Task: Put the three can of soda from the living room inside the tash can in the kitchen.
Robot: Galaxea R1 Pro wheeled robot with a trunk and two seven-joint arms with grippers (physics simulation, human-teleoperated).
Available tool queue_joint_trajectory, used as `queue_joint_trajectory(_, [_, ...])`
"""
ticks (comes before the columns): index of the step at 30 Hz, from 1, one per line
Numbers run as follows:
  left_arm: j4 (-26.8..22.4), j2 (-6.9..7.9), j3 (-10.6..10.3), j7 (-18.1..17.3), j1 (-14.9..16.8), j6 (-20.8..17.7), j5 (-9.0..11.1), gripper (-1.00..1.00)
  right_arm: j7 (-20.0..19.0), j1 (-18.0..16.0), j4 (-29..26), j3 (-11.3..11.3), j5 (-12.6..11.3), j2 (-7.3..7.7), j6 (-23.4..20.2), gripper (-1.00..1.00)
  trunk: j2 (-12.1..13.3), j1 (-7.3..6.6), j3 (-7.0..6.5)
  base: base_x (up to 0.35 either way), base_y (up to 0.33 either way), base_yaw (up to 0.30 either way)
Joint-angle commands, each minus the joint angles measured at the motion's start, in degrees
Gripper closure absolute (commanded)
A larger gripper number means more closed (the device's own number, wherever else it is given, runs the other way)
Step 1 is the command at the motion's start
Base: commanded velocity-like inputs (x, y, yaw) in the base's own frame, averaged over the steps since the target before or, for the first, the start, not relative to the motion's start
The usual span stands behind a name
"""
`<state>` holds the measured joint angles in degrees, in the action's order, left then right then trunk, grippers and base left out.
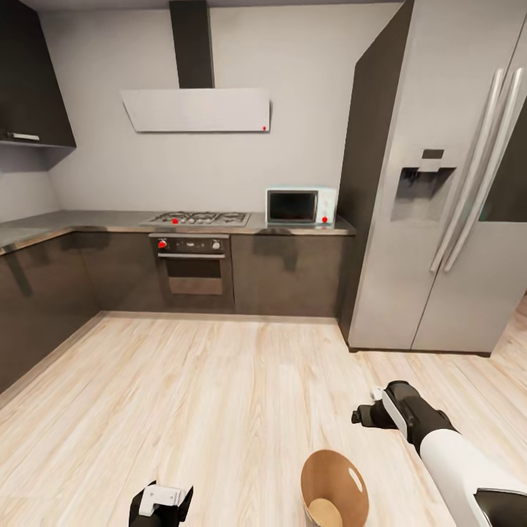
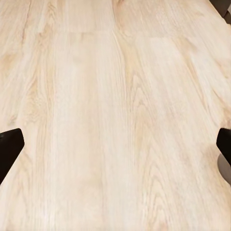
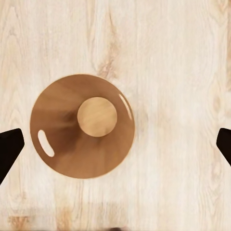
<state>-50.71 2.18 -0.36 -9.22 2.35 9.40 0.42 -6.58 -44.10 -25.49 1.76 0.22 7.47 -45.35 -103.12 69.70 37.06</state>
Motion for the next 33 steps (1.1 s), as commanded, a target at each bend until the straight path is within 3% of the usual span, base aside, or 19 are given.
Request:
queue_joint_trajectory(1, [0.00, 0.00, -0.02, 0.00, -0.01, 0.00, 0.01, -1.00, 0.00, -0.01, 0.00, -0.02, 0.01, 0.00, 0.00, -1.00, -0.42, 0.23, 0.18, 0.000, 0.000, 0.000])
queue_joint_trajectory(33, [-0.01, 0.02, -0.07, -0.01, -0.06, 0.00, 0.11, -1.00, 0.07, 0.00, 0.00, -0.17, 0.04, 0.00, 0.00, -1.00, -13.25, 7.25, 5.93, 0.000, 0.000, 0.000])
